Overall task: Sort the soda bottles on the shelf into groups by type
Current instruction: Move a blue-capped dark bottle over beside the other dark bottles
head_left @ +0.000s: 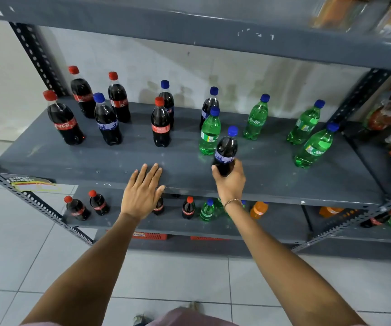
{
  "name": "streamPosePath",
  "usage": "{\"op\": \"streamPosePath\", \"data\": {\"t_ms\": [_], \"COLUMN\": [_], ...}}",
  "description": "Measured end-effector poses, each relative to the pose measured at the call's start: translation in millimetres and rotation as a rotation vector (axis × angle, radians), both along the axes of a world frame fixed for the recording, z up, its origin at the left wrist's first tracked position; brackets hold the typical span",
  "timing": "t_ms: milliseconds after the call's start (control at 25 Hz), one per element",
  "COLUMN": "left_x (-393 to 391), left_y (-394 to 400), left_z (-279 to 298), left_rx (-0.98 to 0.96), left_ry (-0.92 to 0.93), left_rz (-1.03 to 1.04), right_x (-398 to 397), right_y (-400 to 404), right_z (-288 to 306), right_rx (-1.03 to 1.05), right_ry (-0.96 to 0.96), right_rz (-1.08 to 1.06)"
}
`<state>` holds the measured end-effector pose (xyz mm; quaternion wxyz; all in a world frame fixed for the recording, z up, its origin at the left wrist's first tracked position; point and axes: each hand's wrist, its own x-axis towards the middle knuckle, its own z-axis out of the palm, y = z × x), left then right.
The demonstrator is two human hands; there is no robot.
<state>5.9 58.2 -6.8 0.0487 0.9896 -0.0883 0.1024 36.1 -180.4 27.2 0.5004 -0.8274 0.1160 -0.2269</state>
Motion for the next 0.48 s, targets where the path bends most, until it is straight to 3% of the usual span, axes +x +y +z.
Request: {"op": "streamPosePath", "data": {"t_ms": [280, 480], "left_x": [3, 4], "left_y": [2, 1], "left_z": [-3, -7], "left_rx": [-0.03, -0.069], "left_ry": [-0.019, -0.053], "left_rz": [-0.032, -0.03], "right_x": [27, 32], "right_y": [69, 69], "right_z": [6, 0], "right_rx": [0.011, -0.089], "right_ry": [0.058, 0.141], "right_rz": [0.176, 0.275]}}
